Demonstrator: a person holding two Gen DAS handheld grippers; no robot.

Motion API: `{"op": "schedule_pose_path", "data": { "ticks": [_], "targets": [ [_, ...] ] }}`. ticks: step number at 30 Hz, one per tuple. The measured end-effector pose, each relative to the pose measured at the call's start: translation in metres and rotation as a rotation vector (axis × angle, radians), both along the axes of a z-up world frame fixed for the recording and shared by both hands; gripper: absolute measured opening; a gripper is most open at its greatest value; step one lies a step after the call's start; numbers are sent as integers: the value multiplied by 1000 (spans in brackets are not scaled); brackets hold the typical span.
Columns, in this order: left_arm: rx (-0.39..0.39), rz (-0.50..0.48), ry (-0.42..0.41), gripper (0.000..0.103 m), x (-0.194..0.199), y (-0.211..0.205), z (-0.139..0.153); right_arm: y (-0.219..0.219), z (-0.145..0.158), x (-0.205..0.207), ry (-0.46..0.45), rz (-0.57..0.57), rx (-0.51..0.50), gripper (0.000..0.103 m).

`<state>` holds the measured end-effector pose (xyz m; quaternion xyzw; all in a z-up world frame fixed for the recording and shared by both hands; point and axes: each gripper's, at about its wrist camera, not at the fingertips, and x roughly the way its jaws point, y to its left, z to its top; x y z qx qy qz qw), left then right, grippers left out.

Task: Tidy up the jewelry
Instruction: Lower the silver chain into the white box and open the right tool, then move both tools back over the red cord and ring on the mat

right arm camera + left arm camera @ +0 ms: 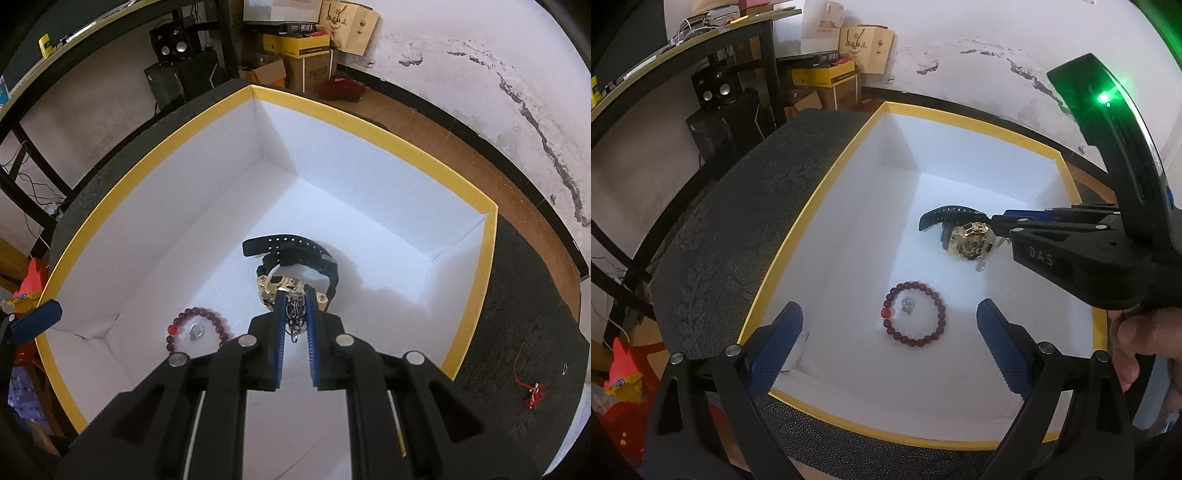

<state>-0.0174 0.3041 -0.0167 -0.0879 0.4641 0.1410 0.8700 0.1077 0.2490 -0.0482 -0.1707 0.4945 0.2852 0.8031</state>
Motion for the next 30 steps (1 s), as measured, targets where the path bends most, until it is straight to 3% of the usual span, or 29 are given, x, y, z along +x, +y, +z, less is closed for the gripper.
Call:
{"op": "schedule_pose_path", "data": {
  "ticks": [4, 8, 9, 11, 17, 23, 30],
  "targets": [
    [3, -8, 1, 93, 0, -1, -1, 1, 1, 1, -12, -4, -2, 13],
    [6, -11, 1, 93, 1, -2, -1, 0, 8, -3, -73, 1, 7, 77],
    [7, -10, 0, 93, 1, -2, -1, 0, 11, -3, -78, 3, 17, 88],
    [4, -7, -2, 93, 1, -2, 0, -2, 17, -5, -86, 4, 35, 95],
    [11, -8, -13, 93, 3, -8, 2, -12, 39, -14, -150, -15, 31, 97],
    [1, 2, -44, 93, 7, -18, 10, -55, 71, -27, -199, -91, 100, 97],
    [9, -59, -119, 93, 14, -58, 30, -168, 92, -44, -256, -274, 177, 97]
  ]
}}
